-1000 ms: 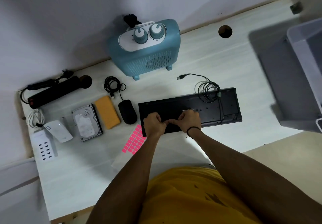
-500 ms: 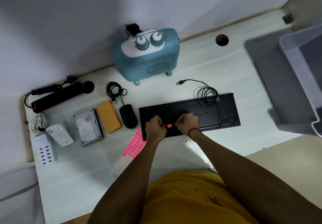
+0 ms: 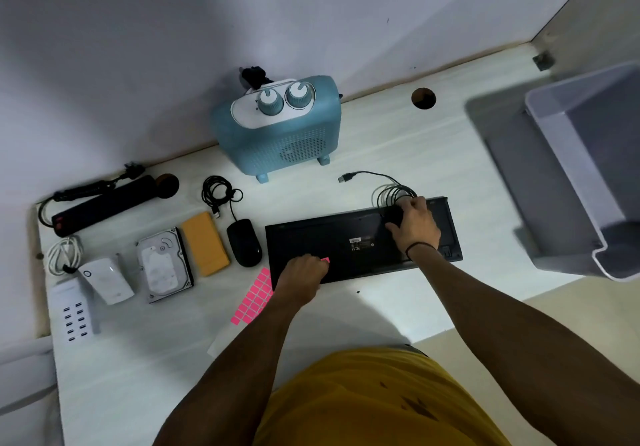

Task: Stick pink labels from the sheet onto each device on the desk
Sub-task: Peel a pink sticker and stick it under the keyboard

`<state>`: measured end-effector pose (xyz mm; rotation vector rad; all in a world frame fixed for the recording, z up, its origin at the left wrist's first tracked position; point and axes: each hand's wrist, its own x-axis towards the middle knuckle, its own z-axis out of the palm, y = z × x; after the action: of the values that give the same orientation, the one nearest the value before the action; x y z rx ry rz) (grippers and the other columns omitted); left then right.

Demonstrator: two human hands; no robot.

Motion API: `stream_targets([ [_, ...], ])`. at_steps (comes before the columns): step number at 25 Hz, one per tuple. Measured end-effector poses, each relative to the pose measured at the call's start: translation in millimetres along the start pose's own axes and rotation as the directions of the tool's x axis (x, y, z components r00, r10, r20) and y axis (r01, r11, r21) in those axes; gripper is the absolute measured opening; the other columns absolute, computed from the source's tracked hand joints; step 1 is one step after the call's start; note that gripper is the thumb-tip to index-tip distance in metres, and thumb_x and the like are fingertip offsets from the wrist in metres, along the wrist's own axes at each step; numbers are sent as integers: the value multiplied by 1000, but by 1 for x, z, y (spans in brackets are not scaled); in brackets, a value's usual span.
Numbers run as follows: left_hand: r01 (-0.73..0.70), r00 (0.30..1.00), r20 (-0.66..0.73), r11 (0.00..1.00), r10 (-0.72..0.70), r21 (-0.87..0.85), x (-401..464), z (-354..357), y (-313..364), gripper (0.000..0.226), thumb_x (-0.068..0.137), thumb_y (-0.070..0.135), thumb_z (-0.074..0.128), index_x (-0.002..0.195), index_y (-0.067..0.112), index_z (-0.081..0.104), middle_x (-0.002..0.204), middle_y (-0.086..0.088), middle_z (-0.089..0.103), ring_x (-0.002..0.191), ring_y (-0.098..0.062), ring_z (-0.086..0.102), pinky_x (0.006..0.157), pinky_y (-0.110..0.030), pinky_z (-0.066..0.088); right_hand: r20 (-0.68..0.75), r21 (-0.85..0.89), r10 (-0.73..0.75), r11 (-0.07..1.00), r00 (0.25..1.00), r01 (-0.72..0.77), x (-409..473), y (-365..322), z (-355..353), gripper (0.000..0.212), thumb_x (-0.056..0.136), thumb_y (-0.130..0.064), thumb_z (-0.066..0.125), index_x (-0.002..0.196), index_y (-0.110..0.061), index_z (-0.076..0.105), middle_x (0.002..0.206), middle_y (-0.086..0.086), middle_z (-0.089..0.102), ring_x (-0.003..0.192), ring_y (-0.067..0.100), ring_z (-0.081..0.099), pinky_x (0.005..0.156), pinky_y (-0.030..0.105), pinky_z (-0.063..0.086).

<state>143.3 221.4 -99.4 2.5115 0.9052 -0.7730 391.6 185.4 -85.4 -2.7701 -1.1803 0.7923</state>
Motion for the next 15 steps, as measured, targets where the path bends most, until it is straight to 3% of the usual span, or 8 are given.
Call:
stream_targets([
  [3, -21, 999, -24, 999, 22, 42, -1, -5, -1, 25, 88, 2, 60, 112, 6, 64, 107, -13, 69, 100, -30, 66, 78, -38, 51, 20, 7, -27, 1000, 999, 27, 2, 0, -2, 45, 86, -29, 73, 127, -19, 57, 137, 7, 47, 108, 41, 59, 82, 45, 51],
  [6, -18, 993, -114, 999, 21, 28, -3, -16, -3, 37, 79, 16, 65, 116, 12, 61, 108, -5, 66, 101, -26, 61, 71, -35, 45, -26, 67, -34, 997, 999, 36, 6, -5, -10, 36, 87, -24, 71, 119, -14, 61, 125, 14, 58, 107, 43, 59, 83, 45, 51],
  [8, -31, 980, -198, 1000, 31, 6, -7, -26, -9, 37, 72, 25, 67, 108, 17, 62, 104, 2, 61, 100, -22, 57, 64, -30, 41, -95, 140, -32, 989, 995, 45, 10, -10, -17, 30, 89, -21, 69, 115, -10, 60, 116, 19, 62, 104, 44, 60, 81, 45, 50],
  [11, -37, 971, -241, 991, 6, -126, -7, -55, -22, 32, 59, 37, 72, 82, 23, 55, 89, 8, 58, 84, -18, 57, 58, -26, 34, -195, 240, -54, 965, 979, 102, 23, -22, -34, 23, 89, -14, 66, 111, -7, 60, 107, 21, 66, 100, 44, 60, 79, 45, 50],
  [15, 6, 976, -198, 927, -87, -375, 1, -101, -34, 35, 49, 43, 76, 73, 22, 60, 66, 8, 62, 60, -14, 58, 51, -24, 42, -280, 278, -89, 946, 956, 169, 46, -42, -56, 17, 90, -5, 62, 106, -7, 62, 106, 19, 67, 97, 43, 61, 79, 44, 50],
])
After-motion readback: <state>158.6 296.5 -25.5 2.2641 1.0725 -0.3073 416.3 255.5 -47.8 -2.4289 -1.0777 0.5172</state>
